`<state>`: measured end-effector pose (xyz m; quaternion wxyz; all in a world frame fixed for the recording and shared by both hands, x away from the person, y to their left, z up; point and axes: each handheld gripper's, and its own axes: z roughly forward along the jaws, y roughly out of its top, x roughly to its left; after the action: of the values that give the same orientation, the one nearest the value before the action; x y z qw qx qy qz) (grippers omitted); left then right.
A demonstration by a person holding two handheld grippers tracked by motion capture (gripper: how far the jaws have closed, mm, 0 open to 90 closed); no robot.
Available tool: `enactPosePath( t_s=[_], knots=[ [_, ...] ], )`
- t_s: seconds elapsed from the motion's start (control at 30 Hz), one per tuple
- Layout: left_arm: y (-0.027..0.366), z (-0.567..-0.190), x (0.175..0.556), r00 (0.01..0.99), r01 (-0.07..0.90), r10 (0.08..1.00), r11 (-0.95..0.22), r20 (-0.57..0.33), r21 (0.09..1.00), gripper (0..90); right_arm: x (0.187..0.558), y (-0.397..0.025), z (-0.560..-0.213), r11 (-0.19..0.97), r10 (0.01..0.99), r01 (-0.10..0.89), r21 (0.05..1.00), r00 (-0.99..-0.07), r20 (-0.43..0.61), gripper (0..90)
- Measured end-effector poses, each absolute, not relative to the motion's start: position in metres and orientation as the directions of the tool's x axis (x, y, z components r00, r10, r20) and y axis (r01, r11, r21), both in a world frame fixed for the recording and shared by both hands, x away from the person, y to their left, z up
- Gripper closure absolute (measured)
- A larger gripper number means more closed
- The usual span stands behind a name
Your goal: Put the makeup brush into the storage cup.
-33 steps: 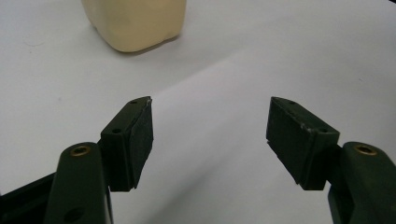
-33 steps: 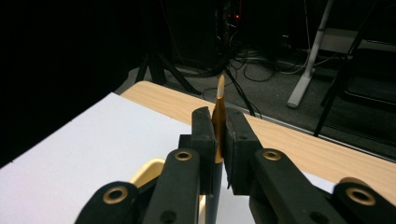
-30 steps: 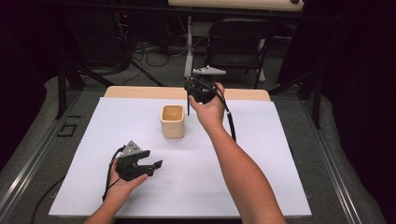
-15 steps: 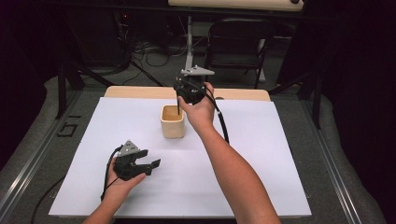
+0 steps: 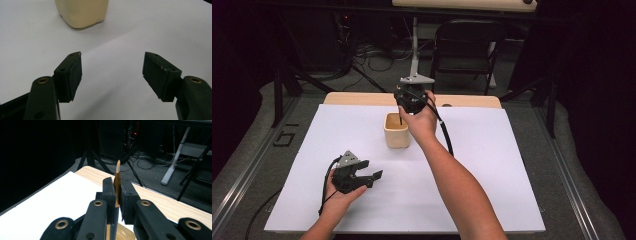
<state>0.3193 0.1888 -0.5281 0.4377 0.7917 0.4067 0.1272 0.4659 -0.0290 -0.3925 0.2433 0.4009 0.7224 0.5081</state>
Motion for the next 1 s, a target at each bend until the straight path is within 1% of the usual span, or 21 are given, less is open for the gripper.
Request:
enactPosePath(
  t_s=[0.33, 0.53, 0.83, 1.0],
  knots=[
    [0.188, -0.528, 0.320, 0.638, 0.532, 0.754, -0.285, -0.156, 0.797, 32.2, 0.465, -0.025, -0.394, 0.170, 0.823, 0.329, 0.929, -0.566, 0.049, 84.1],
    [0.189, -0.528, 0.319, 0.633, 0.540, 0.757, -0.280, -0.163, 0.794, 32.2, 0.463, -0.022, -0.398, 0.200, 0.818, 0.326, 0.924, -0.575, 0.025, 84.1],
    [0.189, -0.528, 0.320, 0.631, 0.539, 0.757, -0.272, -0.169, 0.797, 32.2, 0.466, -0.026, -0.412, 0.195, 0.822, 0.347, 0.917, -0.567, 0.040, 84.1],
    [0.190, -0.528, 0.320, 0.634, 0.537, 0.755, -0.277, -0.165, 0.797, 32.2, 0.465, -0.023, -0.423, 0.223, 0.819, 0.365, 0.904, -0.573, 0.030, 84.1]
  ],
)
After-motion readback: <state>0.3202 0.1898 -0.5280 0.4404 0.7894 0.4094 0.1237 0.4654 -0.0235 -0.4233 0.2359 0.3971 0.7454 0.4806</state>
